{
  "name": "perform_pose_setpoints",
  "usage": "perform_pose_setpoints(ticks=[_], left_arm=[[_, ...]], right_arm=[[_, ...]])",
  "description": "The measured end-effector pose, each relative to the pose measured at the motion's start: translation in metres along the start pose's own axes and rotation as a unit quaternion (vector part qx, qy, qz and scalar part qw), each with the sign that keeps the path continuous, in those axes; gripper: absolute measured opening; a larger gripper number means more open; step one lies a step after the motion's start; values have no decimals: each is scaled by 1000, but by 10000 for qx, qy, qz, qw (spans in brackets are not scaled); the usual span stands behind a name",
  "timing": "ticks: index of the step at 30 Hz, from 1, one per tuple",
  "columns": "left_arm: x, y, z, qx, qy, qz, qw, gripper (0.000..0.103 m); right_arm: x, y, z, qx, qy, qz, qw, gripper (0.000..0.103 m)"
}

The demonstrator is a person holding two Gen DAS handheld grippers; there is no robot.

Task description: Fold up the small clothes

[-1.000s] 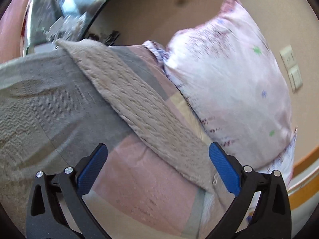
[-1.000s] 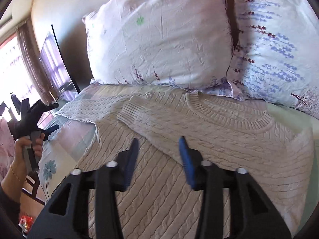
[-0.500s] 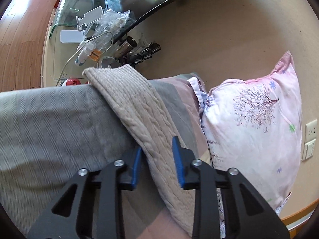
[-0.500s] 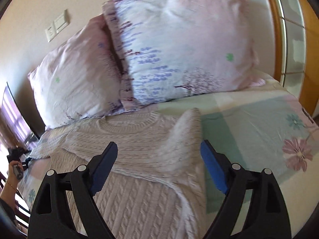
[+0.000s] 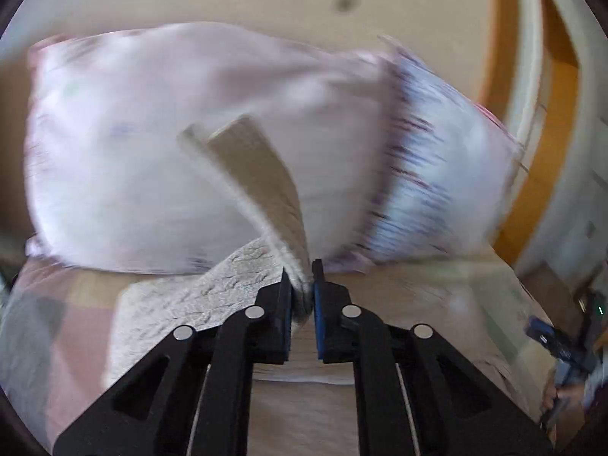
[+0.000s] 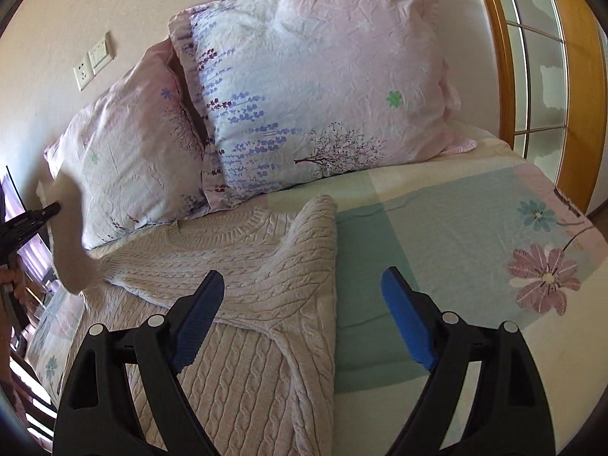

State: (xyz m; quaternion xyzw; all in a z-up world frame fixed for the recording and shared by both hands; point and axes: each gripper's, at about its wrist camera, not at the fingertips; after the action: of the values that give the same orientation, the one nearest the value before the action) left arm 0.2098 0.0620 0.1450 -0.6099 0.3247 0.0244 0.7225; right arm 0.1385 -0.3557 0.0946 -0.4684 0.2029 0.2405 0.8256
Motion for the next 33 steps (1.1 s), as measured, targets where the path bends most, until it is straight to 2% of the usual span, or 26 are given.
perform_pose_setpoints(ticks=[2, 3, 5, 7, 8, 10, 11, 13, 15, 16, 18, 21, 23, 24, 26, 28, 30, 31, 32, 33], left_arm=[[35, 6, -73, 625, 627, 416, 9952, 47], [49, 15, -99, 883, 741, 702, 9908, 48], [55, 34, -117, 1116, 769, 1066, 9850, 48], [39, 53, -101, 890, 683, 1193, 9865, 53], [24, 65, -83, 602, 611, 1231, 9887, 57], [-6, 88, -46, 108, 344, 1299, 9909, 60], [-18, 99, -34, -76, 203, 1358, 9905, 60], [-42, 126, -15, -453, -8, 1535, 9871, 60], [-63, 157, -1, -904, -23, 1674, 9817, 60], [-72, 172, 3, -1112, 10, 1726, 9787, 58], [-88, 194, 12, -1430, 131, 1752, 9740, 54], [-116, 216, 9, -1650, 333, 1457, 9749, 44], [-129, 229, 1, -1866, 752, 1334, 9704, 29], [-133, 237, -2, -1981, 967, 1344, 9661, 27], [-143, 245, -13, -1974, 1053, 1243, 9667, 26], [-147, 248, -20, -2049, 1181, 1186, 9644, 24], [-144, 250, -26, -2152, 1322, 1132, 9609, 24], [-142, 250, -27, -2147, 1326, 1113, 9612, 18], [-139, 248, -28, -2150, 1364, 1081, 9610, 8], [-135, 243, -27, -2174, 1410, 1036, 9603, 8]], right_arm=[[6, 7, -5, 68, 2, 175, 9998, 87], [7, 12, -9, 128, 2, 314, 9994, 87], [2, 20, -20, 234, -43, 534, 9983, 86], [-11, 28, -34, 310, -8, 651, 9974, 86], [-17, 31, -41, 393, -45, 726, 9966, 85], [-27, 40, -59, 759, -273, 1005, 9917, 76], [-29, 45, -66, 937, -389, 1150, 9882, 68], [-33, 59, -80, 1347, -681, 1495, 9772, 60], [-35, 73, -86, 1598, -889, 1740, 9676, 48], [-38, 82, -87, 1708, -1020, 1848, 9624, 46], [-46, 95, -86, 1787, -1238, 1927, 9569, 33], [-56, 115, -82, 1935, -1595, 2192, 9429, 20], [-62, 130, -79, 2082, -1873, 2379, 9300, 17], [-65, 137, -78, 2118, -1966, 2418, 9263, 16], [-72, 150, -77, 2165, -2113, 2496, 9199, 12], [-73, 159, -76, 2311, -2282, 2585, 9098, 12], [-73, 163, -75, 2376, -2355, 2606, 9056, 10], [-73, 164, -72, 2378, -2417, 2571, 9049, 9], [-74, 163, -70, 2386, -2514, 2526, 9034, 8], [-75, 158, -65, 2416, -2722, 2431, 8991, 8]])
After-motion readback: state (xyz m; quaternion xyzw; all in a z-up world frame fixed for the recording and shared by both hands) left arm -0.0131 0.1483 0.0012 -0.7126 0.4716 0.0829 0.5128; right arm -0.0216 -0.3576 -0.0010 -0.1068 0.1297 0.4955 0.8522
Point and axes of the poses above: each gripper's, at about its wrist camera, not at the fingertips, and x roughly the way its jaws point, z to its left, y to its underside, and after that the axes turned 14 degrees about x, right-handed
